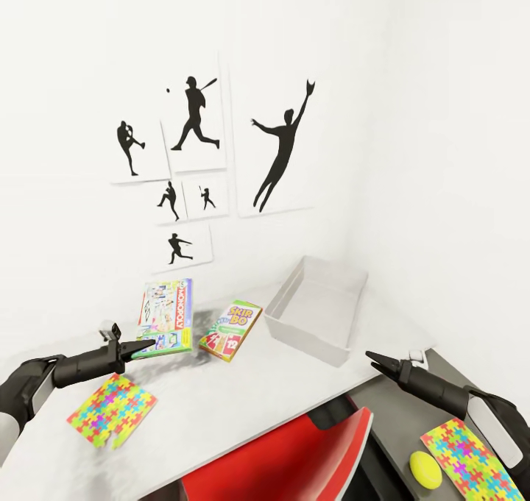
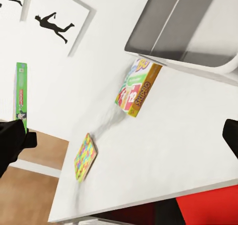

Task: Put all the toys in the child's room - the three board games (two on the bed and one on the table), the two jigsaw puzzles on the table, and the tennis ball on the table - inside the toy box on the table in the child's room.

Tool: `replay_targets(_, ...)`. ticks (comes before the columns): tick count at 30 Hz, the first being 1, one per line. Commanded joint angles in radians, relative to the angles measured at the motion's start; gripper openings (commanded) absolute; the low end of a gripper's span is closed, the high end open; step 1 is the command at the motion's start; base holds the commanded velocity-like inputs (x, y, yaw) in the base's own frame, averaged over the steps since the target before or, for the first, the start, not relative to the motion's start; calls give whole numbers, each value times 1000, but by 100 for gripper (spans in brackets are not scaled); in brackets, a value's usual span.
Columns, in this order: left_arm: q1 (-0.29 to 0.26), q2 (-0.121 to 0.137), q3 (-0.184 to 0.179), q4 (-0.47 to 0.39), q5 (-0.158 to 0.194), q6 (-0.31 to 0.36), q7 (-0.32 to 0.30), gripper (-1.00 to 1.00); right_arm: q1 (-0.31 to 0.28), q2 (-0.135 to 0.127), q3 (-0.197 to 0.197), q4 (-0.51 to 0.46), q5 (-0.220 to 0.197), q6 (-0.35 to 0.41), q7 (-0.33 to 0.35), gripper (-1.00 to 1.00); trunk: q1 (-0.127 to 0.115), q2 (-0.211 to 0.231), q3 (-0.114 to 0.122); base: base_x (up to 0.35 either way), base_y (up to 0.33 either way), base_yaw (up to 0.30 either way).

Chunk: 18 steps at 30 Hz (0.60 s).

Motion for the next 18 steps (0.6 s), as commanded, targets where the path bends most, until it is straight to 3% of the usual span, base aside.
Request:
replay_targets(1, -1, 0, 0, 0, -1, 10, -4, -100, -1, 0, 0, 0, -5, 7, 0, 100, -3, 5, 1, 0, 0, 0)
replay_targets(10, -1, 0, 0, 0, -1, 10, -4, -100, -1, -2, -1, -2, -5, 7, 3, 100, -38, 68, 30, 0, 0, 0)
replay_targets(18, -1, 0, 0, 0, 0, 10, -4, -100, -1, -4, -1, -4, -6, 7, 7, 100, -38, 68, 30, 0, 0, 0)
